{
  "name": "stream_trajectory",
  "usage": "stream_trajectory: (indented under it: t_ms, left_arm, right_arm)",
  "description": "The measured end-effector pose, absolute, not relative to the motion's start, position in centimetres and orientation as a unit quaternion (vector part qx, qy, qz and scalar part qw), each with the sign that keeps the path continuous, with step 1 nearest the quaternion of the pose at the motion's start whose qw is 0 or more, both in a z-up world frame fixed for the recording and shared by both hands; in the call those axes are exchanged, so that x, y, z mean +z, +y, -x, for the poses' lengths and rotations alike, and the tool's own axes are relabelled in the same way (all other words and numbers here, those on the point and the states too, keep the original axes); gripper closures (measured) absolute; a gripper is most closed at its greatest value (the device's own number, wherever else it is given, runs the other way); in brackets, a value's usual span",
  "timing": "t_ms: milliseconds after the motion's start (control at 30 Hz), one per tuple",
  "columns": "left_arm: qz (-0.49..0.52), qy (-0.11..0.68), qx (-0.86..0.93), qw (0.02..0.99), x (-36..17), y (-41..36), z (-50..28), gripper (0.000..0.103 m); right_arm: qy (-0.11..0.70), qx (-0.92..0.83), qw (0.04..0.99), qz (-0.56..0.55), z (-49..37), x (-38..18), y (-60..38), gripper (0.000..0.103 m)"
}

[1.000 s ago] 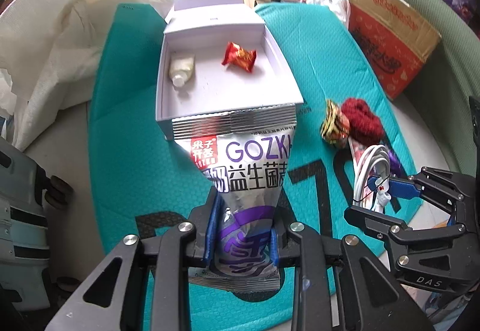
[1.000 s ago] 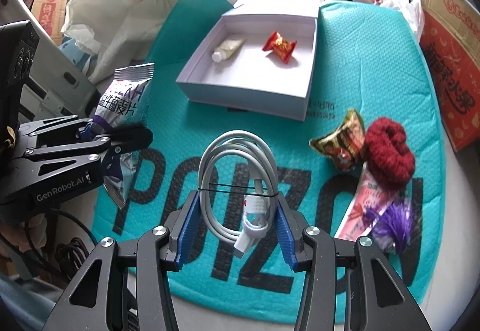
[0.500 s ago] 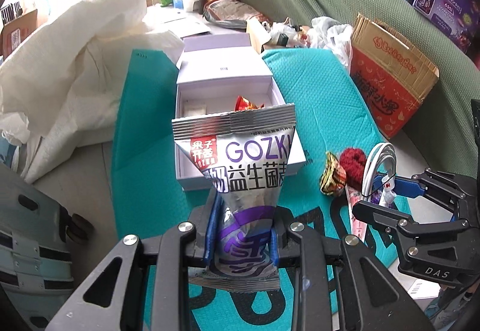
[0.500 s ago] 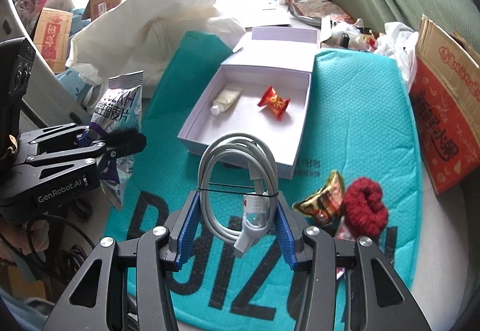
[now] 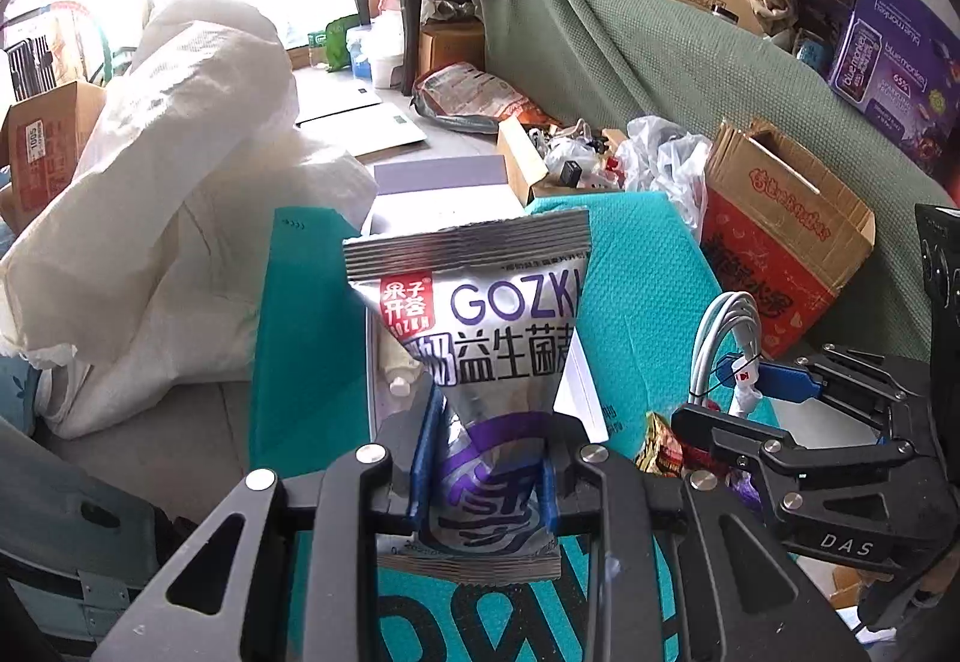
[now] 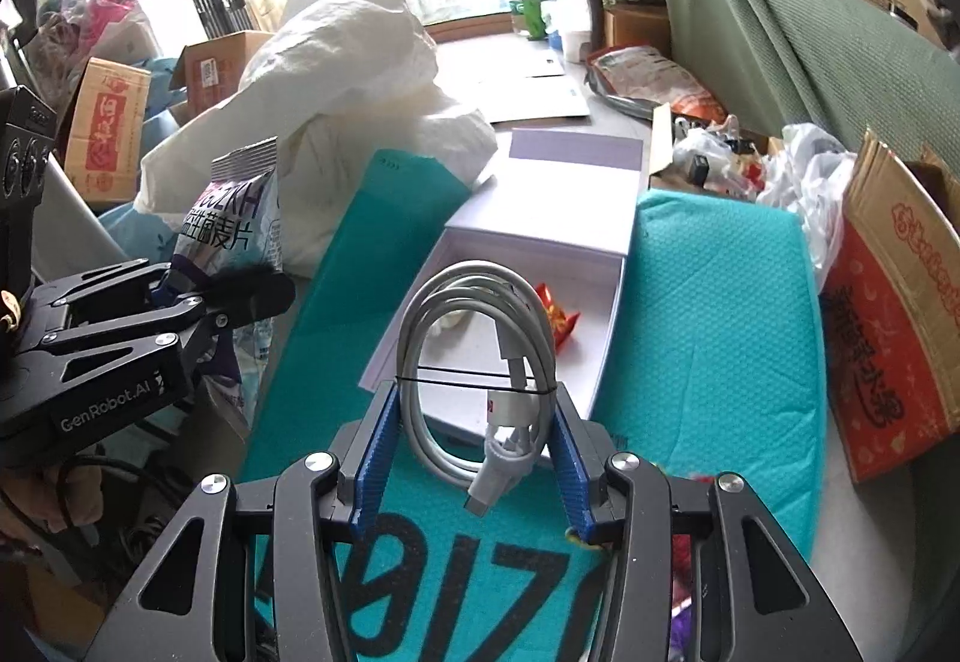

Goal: Organize soft objects
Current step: 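Carry the GOZK bag with left tool while right tool carries the cable to the white box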

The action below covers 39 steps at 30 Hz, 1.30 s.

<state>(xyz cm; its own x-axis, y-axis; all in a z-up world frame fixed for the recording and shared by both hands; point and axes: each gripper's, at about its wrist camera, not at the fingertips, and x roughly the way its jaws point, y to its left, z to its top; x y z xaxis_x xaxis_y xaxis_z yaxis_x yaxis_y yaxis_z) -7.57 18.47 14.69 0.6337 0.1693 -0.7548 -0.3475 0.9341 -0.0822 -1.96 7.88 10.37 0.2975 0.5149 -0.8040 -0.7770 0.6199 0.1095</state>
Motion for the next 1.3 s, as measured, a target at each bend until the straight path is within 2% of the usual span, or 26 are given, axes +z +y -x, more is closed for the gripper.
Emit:
stream_trajectory:
  t_ms: [267,567,1300]
  left_arm:
    - [0.098,0.38,0.151,0.907,17.1,20.4,5.1,0.076]
    - [0.09,0.389,0.154,0.904,16.5,21.7,2.4,0.076]
    - [0.098,0.441,0.178,0.874,8.4,24.6,-2.3,0.076]
  right_arm:
    - [0.413,0.413,0.799,0.144,-0.7,12.6,10.2,0.056]
    - [0.401,0.412,0.803,0.155,-2.9,13.4,12.5,0.056]
    - [0.422,0.395,0.787,0.217,-5.7,5.7,16.8,0.056]
